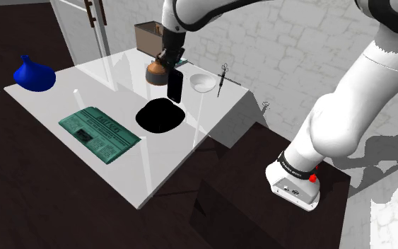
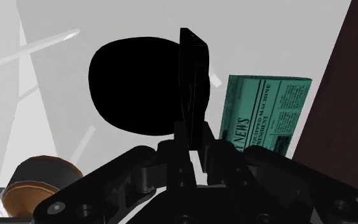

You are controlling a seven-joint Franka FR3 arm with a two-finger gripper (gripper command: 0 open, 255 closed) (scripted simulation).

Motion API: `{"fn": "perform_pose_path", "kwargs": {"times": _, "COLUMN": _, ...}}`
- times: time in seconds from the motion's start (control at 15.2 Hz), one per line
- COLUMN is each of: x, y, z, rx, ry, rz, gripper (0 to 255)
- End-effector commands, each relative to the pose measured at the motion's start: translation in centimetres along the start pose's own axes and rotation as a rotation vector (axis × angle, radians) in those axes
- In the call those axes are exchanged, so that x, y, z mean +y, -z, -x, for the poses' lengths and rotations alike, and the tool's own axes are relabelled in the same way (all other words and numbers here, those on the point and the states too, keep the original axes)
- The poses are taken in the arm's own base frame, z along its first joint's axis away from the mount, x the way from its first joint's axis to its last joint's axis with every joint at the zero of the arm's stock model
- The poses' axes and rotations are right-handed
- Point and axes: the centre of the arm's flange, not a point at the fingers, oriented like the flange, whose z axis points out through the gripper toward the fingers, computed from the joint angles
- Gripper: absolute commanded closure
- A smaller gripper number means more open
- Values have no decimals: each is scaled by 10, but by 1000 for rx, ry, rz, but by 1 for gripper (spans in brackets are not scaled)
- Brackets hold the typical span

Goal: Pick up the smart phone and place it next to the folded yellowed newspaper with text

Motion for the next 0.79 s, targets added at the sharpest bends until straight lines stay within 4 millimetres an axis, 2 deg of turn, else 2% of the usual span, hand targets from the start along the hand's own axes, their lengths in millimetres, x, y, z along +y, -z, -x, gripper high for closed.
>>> {"fn": "perform_pose_path", "kwargs": {"times": 0.0, "x": -28, "y": -1, "z": 0, "rx": 0, "ry": -2, "rz": 0, "gripper": 255}}
{"fn": "perform_pose_path", "kwargs": {"times": 0.59, "x": -147, "y": 0, "z": -5, "rx": 0, "ry": -2, "rz": 0, "gripper": 255}}
{"fn": "perform_pose_path", "kwargs": {"times": 0.73, "x": -147, "y": -11, "z": -4, "rx": 0, "ry": -2, "rz": 0, "gripper": 255}}
